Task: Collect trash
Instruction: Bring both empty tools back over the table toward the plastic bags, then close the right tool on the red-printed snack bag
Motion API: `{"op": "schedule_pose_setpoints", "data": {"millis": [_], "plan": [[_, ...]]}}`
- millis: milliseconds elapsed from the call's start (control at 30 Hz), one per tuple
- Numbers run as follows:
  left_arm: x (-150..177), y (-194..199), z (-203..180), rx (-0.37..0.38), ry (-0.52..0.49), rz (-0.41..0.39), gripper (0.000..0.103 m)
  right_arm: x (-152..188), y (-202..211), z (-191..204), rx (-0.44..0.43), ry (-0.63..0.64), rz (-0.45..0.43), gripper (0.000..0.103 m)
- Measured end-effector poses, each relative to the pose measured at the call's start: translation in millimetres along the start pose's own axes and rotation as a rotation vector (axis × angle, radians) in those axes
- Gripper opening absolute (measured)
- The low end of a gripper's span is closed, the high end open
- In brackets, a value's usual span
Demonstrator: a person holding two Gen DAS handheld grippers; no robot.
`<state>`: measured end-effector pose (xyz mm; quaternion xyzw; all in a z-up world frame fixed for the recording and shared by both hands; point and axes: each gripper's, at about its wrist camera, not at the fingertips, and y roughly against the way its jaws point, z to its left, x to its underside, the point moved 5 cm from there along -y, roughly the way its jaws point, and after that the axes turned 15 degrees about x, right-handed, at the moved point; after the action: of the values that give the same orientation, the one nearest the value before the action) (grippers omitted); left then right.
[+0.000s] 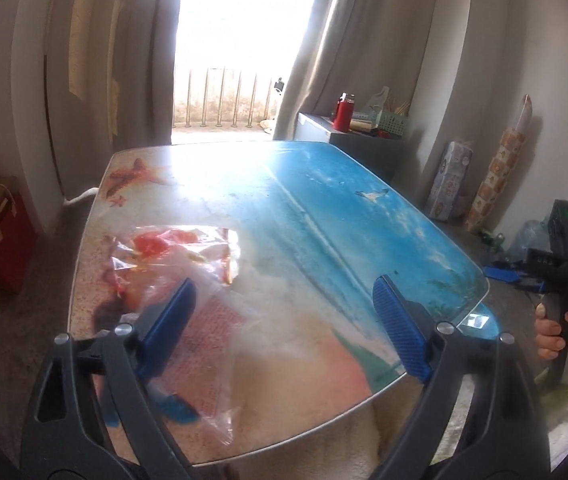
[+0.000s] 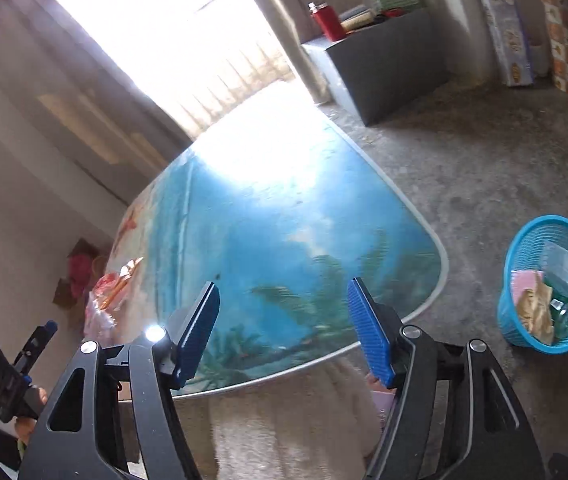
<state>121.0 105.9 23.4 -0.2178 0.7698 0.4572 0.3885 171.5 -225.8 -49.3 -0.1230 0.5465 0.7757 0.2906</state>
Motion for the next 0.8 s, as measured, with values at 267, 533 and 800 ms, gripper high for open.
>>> {"op": "schedule_pose_setpoints", "data": {"millis": [267, 533, 800], "plan": [[40.2, -31.3, 22.9, -0.232, -0.187, 0.161, 0.086, 22.4, -62.3, 131.9, -0.215, 0.114, 0.251, 0.066], [53.2, -49.3, 48.4, -0.287, -0.155, 0.201, 0.086, 15.3, -104.1, 193.2, -0.309, 0.106, 0.451, 0.069], [50.3, -41.0, 56.8, -0.184, -0.059, 0.165, 0.061, 18.4, -141.7, 230.8, -0.319, 0.047, 0.569, 0.069]]}}
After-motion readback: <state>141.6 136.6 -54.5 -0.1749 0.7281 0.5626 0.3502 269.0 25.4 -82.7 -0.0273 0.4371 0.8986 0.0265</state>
